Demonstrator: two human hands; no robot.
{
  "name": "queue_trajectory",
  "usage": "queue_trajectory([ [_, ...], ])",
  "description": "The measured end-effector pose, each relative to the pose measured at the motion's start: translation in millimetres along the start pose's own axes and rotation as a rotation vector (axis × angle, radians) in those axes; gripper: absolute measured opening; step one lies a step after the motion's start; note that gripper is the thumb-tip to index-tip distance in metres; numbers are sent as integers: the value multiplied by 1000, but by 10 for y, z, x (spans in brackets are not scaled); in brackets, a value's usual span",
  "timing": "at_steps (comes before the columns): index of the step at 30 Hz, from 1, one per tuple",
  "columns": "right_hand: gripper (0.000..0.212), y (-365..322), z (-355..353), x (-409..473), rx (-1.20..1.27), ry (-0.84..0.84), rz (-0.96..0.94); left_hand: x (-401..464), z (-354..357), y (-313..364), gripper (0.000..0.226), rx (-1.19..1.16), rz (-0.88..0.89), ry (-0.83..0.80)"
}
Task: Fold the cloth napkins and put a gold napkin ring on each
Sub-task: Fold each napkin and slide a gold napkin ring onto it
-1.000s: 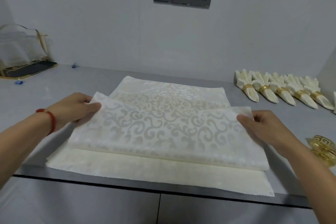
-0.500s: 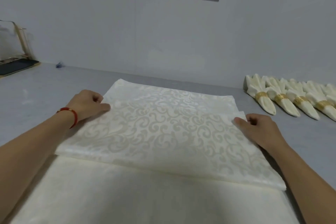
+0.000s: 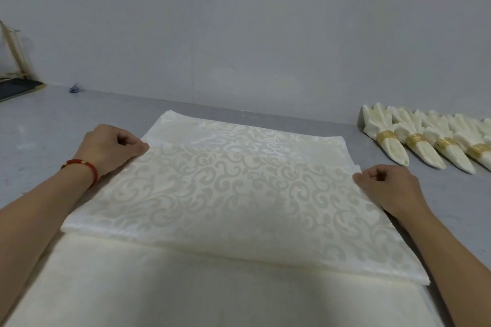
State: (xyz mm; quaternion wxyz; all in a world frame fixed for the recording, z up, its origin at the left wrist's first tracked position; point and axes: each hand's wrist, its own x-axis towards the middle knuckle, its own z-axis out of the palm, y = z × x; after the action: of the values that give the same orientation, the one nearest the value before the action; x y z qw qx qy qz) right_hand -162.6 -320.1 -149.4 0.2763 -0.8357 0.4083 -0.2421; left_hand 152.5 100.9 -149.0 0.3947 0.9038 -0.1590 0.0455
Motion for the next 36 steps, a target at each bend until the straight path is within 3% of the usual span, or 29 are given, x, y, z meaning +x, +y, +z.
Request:
queue_trajectory([
  [10, 19, -39, 25, 22, -27, 6, 31, -4, 27, 34, 20, 17, -14, 10],
  [14, 19, -54, 5, -17, 53, 24, 63, -2, -8, 6, 23, -123, -59, -20],
  [18, 16, -34, -91, -111, 93, 55, 7, -14, -179, -40, 22, -246, -148, -152],
  [20, 14, -123, -197, -213, 65, 54, -59, -127, -292, 31, 25, -58, -69, -164],
  [22, 14, -339, -273, -352, 5, 49, -145, -361, -329, 224, 21, 233, 158, -44],
  [24, 16, -667, -228, -597, -96, -15, -274, -779, -233, 505, 22, 244, 416, 7],
  [26, 27, -1022, -33, -914, -151, -141, -385, -1195, -4, 792, 41, 245, 544, -95],
  [28, 45, -1256, 261, -1269, -223, -271, -461, -1494, 293, 945, 65, 411, 520, -243],
  [31, 62, -1177, 607, -1568, -376, -391, -495, -1700, 622, 884, 65, 604, 393, -415],
  [36, 76, -651, 390, -1523, -503, -443, -282, -1702, 656, 796, 62, 605, 351, -427],
])
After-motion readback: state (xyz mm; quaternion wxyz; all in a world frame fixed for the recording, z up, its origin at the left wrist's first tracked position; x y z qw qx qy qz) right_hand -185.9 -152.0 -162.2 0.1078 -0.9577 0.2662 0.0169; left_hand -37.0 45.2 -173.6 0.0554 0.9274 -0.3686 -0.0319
